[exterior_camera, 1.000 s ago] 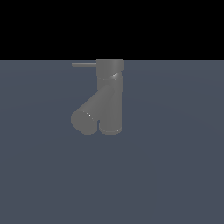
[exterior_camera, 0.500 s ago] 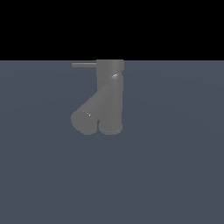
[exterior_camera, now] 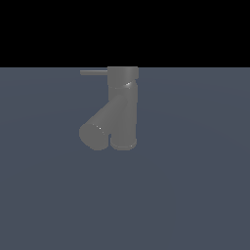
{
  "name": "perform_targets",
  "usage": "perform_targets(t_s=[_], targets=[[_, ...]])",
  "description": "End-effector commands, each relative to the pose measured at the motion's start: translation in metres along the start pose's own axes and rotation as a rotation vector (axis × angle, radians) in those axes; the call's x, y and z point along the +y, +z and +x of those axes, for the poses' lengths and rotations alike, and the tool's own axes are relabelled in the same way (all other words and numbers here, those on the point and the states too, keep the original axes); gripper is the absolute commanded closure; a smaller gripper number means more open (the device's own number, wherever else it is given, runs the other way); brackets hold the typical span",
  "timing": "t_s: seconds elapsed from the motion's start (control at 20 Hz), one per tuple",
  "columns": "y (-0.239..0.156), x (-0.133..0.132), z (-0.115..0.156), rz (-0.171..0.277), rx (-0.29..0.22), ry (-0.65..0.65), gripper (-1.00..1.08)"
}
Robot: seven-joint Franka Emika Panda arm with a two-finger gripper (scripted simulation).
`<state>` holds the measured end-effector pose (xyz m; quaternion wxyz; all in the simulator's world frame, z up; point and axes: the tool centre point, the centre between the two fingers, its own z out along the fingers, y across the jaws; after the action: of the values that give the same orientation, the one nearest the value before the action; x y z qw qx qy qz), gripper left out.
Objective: Turn on the faucet by rotating a designated handle.
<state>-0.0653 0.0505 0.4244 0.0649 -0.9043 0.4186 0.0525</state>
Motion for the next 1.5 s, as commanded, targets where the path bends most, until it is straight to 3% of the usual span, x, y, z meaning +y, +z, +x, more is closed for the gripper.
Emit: perform_targets(t_s=[0.0, 0.7, 1.45], targets=[[0.008, -0.011, 0.006, -0.002, 0.002, 0.065, 1.08], [0.063, -0.072, 0.039, -0.017, 0.041, 0.419, 1.08], [0.13, -0.128, 0.063, -0.014, 0.128, 0.766, 1.08]])
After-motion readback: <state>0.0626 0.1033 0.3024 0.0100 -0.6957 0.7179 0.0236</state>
